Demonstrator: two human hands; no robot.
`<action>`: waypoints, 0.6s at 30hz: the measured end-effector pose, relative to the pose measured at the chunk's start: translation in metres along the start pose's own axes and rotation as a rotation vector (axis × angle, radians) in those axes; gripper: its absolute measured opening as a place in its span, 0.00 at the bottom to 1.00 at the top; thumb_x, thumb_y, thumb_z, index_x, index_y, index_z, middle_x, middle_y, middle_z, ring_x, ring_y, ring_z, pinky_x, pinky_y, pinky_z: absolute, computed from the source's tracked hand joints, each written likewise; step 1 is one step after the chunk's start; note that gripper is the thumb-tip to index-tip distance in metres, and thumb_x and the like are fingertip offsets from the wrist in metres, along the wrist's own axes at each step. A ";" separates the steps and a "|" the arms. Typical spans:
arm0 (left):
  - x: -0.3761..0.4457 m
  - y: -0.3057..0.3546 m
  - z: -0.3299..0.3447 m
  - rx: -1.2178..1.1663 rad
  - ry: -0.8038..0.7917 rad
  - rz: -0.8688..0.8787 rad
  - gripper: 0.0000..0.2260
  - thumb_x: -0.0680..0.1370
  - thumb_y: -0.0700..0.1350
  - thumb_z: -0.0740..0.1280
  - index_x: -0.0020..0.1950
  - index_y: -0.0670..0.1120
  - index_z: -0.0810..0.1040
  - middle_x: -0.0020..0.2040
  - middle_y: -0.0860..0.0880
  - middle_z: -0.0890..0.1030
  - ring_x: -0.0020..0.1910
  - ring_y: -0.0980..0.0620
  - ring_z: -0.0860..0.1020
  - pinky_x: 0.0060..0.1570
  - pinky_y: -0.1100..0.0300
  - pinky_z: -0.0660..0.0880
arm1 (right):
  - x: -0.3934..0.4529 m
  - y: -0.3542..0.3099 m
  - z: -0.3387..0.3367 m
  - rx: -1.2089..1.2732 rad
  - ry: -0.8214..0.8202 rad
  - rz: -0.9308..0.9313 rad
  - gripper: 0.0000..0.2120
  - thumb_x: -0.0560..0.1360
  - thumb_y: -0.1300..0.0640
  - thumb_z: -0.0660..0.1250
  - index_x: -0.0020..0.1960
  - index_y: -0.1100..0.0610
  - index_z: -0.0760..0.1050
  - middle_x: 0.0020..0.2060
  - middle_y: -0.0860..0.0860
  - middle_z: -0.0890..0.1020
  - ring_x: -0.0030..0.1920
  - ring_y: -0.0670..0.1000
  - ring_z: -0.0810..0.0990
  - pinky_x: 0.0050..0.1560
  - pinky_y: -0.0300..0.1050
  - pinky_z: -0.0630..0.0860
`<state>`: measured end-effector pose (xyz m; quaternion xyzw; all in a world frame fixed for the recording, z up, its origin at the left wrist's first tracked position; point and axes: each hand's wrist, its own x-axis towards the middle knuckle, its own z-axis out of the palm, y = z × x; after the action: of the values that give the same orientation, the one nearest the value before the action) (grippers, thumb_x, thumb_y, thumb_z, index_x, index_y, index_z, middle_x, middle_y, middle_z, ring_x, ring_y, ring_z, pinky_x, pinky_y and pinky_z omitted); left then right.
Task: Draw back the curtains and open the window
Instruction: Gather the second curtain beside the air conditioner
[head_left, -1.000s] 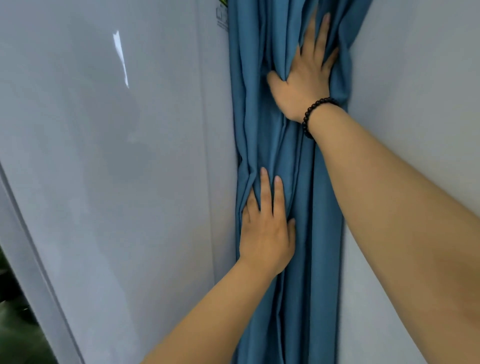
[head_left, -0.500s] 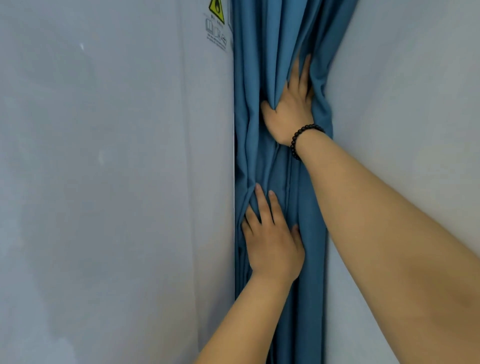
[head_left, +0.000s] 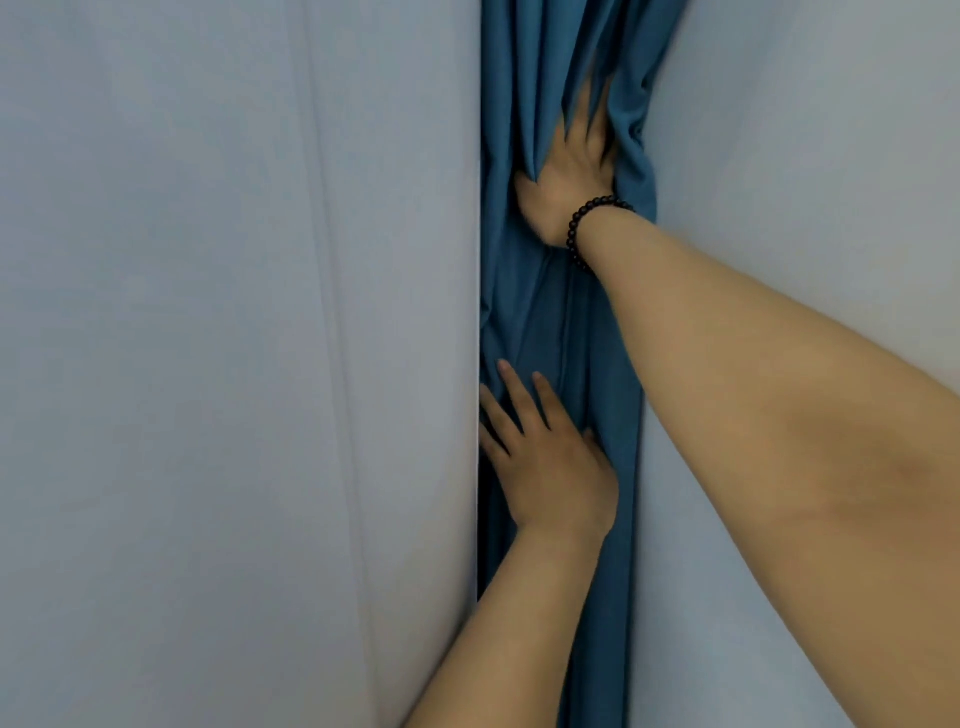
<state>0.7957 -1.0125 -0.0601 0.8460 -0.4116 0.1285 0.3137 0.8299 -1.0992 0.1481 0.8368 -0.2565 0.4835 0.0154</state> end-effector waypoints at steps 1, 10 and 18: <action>0.002 0.000 0.001 -0.007 0.001 -0.010 0.32 0.83 0.54 0.51 0.79 0.44 0.36 0.75 0.41 0.28 0.75 0.38 0.32 0.72 0.41 0.36 | 0.004 0.001 0.005 -0.008 -0.013 0.003 0.38 0.78 0.56 0.58 0.78 0.55 0.36 0.76 0.57 0.34 0.76 0.59 0.38 0.74 0.60 0.42; 0.007 -0.007 -0.001 -0.026 -0.013 -0.042 0.33 0.83 0.55 0.52 0.78 0.44 0.36 0.75 0.39 0.28 0.75 0.39 0.32 0.73 0.43 0.36 | 0.008 0.007 0.041 -0.027 -0.109 0.055 0.39 0.77 0.56 0.58 0.78 0.54 0.36 0.76 0.54 0.34 0.76 0.59 0.39 0.74 0.63 0.45; -0.009 -0.009 -0.013 0.034 -0.097 0.026 0.41 0.80 0.53 0.61 0.77 0.43 0.33 0.74 0.38 0.27 0.74 0.37 0.30 0.73 0.40 0.37 | -0.018 -0.004 0.031 -0.135 -0.106 0.060 0.38 0.78 0.51 0.58 0.78 0.56 0.37 0.76 0.56 0.34 0.76 0.58 0.34 0.73 0.60 0.37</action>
<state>0.7977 -0.9943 -0.0585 0.8512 -0.4348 0.0984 0.2770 0.8495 -1.0969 0.1176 0.8501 -0.3138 0.4207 0.0436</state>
